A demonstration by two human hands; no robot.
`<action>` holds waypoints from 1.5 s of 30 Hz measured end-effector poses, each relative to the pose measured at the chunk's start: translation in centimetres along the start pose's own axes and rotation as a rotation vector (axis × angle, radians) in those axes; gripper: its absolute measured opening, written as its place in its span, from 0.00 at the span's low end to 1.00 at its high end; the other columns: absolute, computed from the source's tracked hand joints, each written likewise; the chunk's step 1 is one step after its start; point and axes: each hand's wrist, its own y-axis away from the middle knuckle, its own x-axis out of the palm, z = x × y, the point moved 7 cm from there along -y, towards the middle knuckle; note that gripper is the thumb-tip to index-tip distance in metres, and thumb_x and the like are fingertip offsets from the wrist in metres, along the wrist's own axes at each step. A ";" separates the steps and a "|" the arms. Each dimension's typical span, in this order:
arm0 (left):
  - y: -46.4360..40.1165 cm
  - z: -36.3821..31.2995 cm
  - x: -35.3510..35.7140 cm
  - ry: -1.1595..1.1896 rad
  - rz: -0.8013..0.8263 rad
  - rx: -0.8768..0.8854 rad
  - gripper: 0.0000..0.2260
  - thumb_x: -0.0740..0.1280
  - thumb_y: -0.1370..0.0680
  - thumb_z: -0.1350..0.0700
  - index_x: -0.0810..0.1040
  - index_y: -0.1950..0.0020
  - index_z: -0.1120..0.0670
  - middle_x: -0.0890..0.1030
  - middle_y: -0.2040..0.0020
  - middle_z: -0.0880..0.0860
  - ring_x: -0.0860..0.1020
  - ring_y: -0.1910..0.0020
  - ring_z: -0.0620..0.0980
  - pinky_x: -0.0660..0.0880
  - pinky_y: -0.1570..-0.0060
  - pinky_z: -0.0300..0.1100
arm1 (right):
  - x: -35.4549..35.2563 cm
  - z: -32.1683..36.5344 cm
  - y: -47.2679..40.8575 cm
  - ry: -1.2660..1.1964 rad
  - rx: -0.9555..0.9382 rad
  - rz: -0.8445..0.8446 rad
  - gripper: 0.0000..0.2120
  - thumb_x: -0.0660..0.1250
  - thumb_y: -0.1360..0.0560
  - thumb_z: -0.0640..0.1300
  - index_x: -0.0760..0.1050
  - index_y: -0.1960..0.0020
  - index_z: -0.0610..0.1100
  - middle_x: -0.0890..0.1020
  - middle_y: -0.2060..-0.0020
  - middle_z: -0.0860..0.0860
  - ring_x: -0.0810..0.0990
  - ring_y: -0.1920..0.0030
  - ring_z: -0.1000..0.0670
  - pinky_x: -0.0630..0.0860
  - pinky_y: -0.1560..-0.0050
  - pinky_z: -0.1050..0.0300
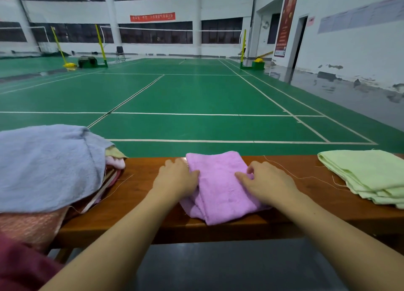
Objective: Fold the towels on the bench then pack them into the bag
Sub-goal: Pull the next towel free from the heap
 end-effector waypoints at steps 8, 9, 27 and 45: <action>0.6 -4.0 1.1 -0.049 0.094 0.058 0.26 0.58 0.19 0.35 0.81 0.44 0.58 0.83 0.44 0.58 0.80 0.43 0.59 0.70 0.52 0.44 | 0.9 -0.5 -1.7 -0.193 0.088 0.027 0.28 0.61 0.24 0.69 0.67 0.68 0.46 0.70 0.72 0.49 0.70 0.68 0.45 0.62 0.70 0.55; 0.5 -4.5 1.3 -0.002 0.092 0.055 0.23 0.61 0.19 0.38 0.80 0.44 0.58 0.82 0.44 0.58 0.79 0.43 0.59 0.70 0.53 0.44 | 1.0 -0.3 -1.7 -0.190 0.086 0.018 0.28 0.63 0.25 0.70 0.67 0.67 0.47 0.70 0.70 0.50 0.71 0.66 0.44 0.62 0.70 0.54; -1.0 -19.6 1.0 1.092 -0.053 0.267 0.12 0.73 0.23 0.54 0.82 0.42 0.56 0.85 0.48 0.53 0.83 0.49 0.51 0.80 0.44 0.52 | -9.0 -12.4 -1.0 -0.597 0.088 -0.521 0.19 0.70 0.22 0.56 0.75 0.35 0.48 0.82 0.42 0.50 0.78 0.48 0.49 0.74 0.49 0.54; 1.7 -42.8 11.4 0.305 -0.055 0.617 0.31 0.57 0.15 0.49 0.47 0.17 0.54 0.47 0.17 0.57 0.47 0.19 0.59 0.49 0.21 0.54 | -10.2 -33.5 -0.6 -0.043 0.317 -0.387 0.21 0.54 0.16 0.57 0.72 0.28 0.48 0.74 0.29 0.45 0.73 0.31 0.43 0.70 0.32 0.45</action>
